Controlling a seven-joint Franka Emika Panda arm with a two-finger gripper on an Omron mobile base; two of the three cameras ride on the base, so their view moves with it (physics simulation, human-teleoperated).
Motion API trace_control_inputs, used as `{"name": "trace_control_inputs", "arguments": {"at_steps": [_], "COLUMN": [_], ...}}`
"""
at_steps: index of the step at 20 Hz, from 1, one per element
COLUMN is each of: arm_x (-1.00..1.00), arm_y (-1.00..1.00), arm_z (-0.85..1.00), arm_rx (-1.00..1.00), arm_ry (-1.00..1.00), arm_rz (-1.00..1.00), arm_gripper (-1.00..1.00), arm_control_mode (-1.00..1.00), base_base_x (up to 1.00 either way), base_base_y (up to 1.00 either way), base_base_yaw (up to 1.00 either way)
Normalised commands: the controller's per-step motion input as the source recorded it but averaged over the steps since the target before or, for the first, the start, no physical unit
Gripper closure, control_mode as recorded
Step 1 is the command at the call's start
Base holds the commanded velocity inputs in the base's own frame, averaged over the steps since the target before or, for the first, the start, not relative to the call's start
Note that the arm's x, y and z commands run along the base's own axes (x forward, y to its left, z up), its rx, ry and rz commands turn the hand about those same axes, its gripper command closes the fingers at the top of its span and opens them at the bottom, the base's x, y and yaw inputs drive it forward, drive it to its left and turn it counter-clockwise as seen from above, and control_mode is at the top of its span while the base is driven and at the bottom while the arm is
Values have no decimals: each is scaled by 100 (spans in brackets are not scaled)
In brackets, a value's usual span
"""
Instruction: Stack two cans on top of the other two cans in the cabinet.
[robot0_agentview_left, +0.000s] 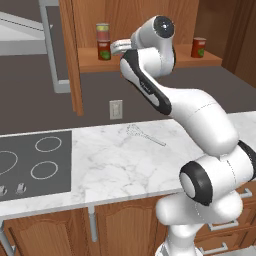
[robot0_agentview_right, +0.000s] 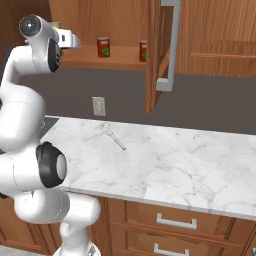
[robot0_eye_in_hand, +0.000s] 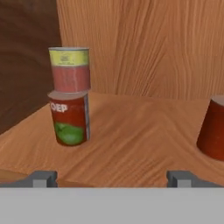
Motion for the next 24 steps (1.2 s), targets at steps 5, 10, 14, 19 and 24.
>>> {"name": "trace_control_inputs", "arguments": {"at_steps": [5,10,14,19,24], "arm_x": [-21,-6,0,2,8], "arm_y": [-50,-45,-35,-29,-30], "arm_z": [14,6,22,13,-8], "arm_rx": [0,0,1,4,7], "arm_ry": [10,4,12,12,0], "arm_rz": [-22,-23,-20,-13,-1], "arm_gripper": [-100,-100,-100,-100,-100], "arm_control_mode": [-100,-100,-100,-100,-100], "base_base_x": [0,0,0,0,0], "base_base_y": [0,0,0,0,0], "base_base_yaw": [0,0,0,0,0]}}
